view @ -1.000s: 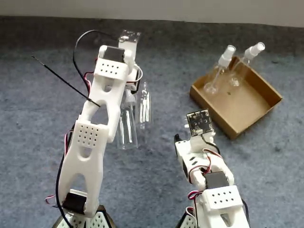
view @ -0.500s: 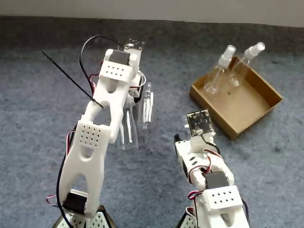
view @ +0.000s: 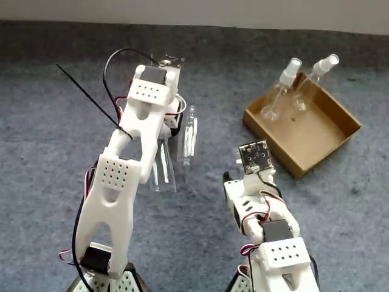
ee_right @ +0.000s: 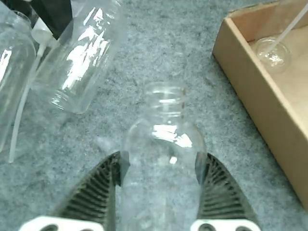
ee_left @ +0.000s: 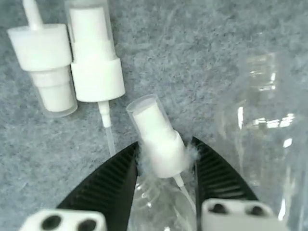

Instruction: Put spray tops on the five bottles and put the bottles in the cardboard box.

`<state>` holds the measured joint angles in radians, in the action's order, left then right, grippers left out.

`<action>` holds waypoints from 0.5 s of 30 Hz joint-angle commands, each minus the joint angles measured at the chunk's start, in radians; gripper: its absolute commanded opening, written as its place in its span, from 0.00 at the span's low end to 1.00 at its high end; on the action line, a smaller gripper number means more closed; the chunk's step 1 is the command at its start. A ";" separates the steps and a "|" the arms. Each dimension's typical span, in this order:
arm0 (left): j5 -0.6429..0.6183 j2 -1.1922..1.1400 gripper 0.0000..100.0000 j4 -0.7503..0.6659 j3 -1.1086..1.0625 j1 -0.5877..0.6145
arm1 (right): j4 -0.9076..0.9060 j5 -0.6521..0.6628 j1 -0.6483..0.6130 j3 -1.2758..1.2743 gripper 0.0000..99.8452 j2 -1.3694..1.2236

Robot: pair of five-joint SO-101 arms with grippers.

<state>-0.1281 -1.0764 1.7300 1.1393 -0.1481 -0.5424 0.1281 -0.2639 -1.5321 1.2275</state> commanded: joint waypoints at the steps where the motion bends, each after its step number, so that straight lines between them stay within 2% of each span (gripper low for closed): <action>1: -0.008 0.010 0.12 0.005 0.002 -0.018 | 0.016 -0.002 0.008 0.004 0.08 0.010; 6: -0.008 0.010 0.10 0.009 0.002 -0.022 | 0.016 -0.002 0.008 0.004 0.08 0.010; 10: -0.008 0.010 0.00 0.009 0.002 -0.042 | 0.016 -0.002 0.008 0.004 0.08 0.010; 15: -0.006 0.010 0.02 0.005 0.002 -0.085 | 0.016 -0.002 0.008 0.004 0.08 0.010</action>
<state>-0.1297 -1.0764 1.7300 1.1393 -0.1772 -0.5424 0.1281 -0.2639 -1.5321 1.2275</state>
